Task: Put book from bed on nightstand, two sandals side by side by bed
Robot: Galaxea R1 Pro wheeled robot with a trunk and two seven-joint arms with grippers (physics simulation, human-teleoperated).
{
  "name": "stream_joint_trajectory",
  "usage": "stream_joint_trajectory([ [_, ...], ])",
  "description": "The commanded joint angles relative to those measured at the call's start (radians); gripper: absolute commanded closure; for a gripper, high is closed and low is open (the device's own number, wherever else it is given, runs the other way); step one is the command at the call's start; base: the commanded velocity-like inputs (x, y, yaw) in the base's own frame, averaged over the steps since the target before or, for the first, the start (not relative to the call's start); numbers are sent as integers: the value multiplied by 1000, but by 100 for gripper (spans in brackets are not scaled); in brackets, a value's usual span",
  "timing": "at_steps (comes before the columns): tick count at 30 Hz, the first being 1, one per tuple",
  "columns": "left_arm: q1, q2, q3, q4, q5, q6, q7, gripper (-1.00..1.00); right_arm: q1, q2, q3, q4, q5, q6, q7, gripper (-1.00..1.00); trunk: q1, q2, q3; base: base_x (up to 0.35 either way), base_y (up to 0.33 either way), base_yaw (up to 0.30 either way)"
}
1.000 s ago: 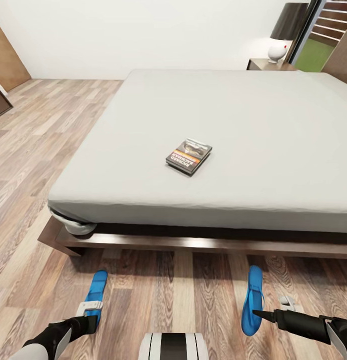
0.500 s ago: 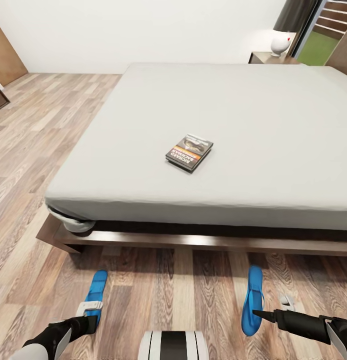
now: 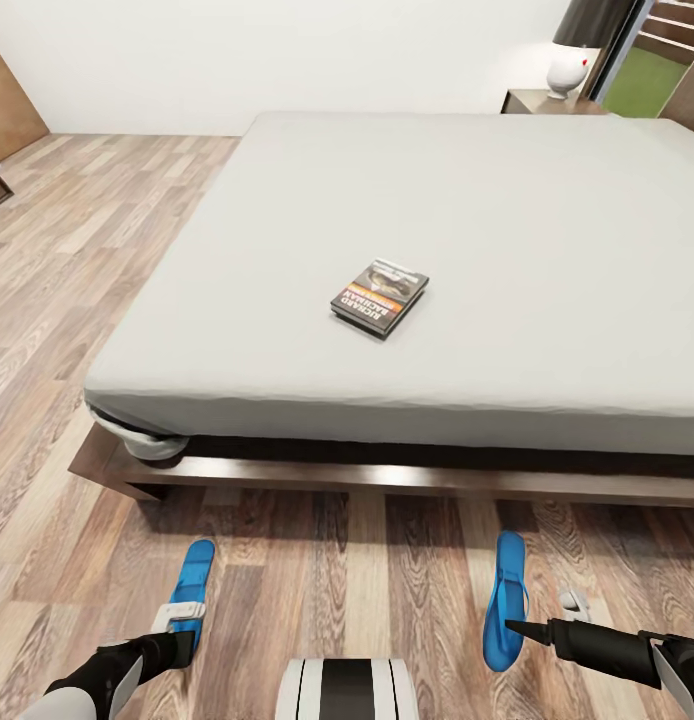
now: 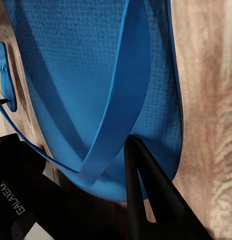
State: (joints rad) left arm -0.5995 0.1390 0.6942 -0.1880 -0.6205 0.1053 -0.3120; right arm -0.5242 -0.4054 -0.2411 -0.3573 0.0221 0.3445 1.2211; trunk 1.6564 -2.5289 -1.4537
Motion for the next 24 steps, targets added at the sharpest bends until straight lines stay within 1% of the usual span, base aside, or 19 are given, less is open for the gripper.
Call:
stream_joint_trajectory([
  [1, 0, -1, 8, -2, -4, 7, -7, 100, -1, 0, -6, 0, 1, 14, 8, 100, 0, 0, -1, 0, 0, 0],
  [8, 0, 1, 9, -2, -4, 4, -8, 100, 0, 0, -6, 0, 1, 14, 8, 100, 0, 0, -1, 0, 0, 0],
  [12, 0, 1, 10, -2, -4, -34, -8, 100, 0, 0, -6, 0, 1, 13, 8, 100, 0, 0, -1, 0, 0, 0],
  [13, 0, 1, 12, -2, -4, -61, -9, 100, 0, 0, -6, 0, 1, 13, 8, 100, 0, 0, -1, 0, 0, 0],
  [15, 0, 1, 17, -1, -3, -80, -9, 100, 0, 0, -6, 0, 1, 13, 8, 100, 0, 0, -1, 0, 0, 0],
  [24, 0, 1, 21, -1, -1, -93, -9, 100, 0, 0, -6, 0, 1, 13, 8, 100, 0, 0, -1, 0, 0, 0],
])
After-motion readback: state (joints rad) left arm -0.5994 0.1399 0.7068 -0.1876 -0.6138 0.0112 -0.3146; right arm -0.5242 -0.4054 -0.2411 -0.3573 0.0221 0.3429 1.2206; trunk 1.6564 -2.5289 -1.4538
